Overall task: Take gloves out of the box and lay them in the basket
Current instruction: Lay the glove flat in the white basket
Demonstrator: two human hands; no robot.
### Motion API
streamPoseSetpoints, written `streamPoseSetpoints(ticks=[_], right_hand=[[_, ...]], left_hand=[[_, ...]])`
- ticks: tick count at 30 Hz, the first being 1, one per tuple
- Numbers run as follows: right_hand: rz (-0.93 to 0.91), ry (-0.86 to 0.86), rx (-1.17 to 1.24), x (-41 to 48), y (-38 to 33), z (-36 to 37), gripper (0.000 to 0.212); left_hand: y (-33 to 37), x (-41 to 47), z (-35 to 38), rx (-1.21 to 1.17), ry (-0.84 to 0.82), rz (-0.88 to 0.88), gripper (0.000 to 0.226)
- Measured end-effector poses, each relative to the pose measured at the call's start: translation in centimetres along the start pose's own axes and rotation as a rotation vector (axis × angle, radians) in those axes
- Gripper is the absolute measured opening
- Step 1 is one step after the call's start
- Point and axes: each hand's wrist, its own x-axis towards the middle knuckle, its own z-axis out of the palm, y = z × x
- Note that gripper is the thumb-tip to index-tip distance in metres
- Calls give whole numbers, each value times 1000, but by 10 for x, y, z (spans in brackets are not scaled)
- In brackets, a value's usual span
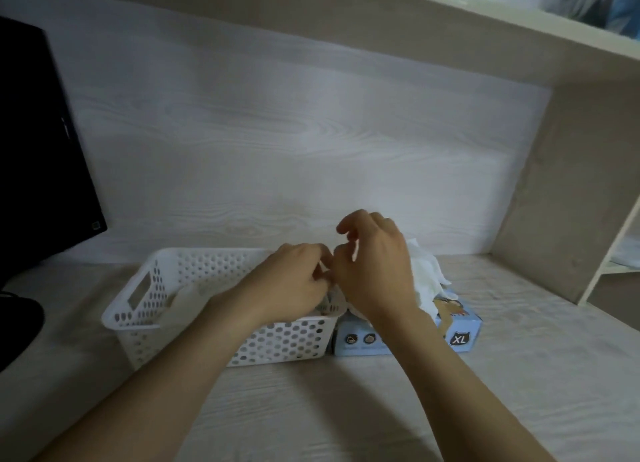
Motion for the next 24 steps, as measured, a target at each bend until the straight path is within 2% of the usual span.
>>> streamPoseSetpoints(ticks=[3, 6, 9, 11, 13, 15, 18, 21, 24], right_hand=[[26, 70, -68, -8, 22, -14, 28], [38, 62, -118, -20, 43, -25, 27], [51, -7, -100, -31, 61, -25, 35], [43, -24, -107, -35, 69, -22, 29], [37, 20, -109, -35, 74, -18, 16], [42, 68, -107, -35, 76, -15, 11], [31, 114, -130, -35, 77, -13, 18], [33, 159, -137, -35, 76, -14, 23], [57, 212, -125, -36, 73, -16, 27]], left_hand=[[12, 0, 15, -1, 1, 50, 28], [19, -1, 27, 24, -5, 55, 27], [21, -2, 33, 54, 13, 60, 44], [21, -3, 35, 69, 17, 66, 52], [21, -3, 36, 99, 17, 74, 50], [23, -4, 36, 122, 14, 77, 43], [28, -6, 35, 112, -11, 95, 39], [33, -8, 36, 101, -48, 100, 47], [38, -11, 42, 118, -18, 110, 43]])
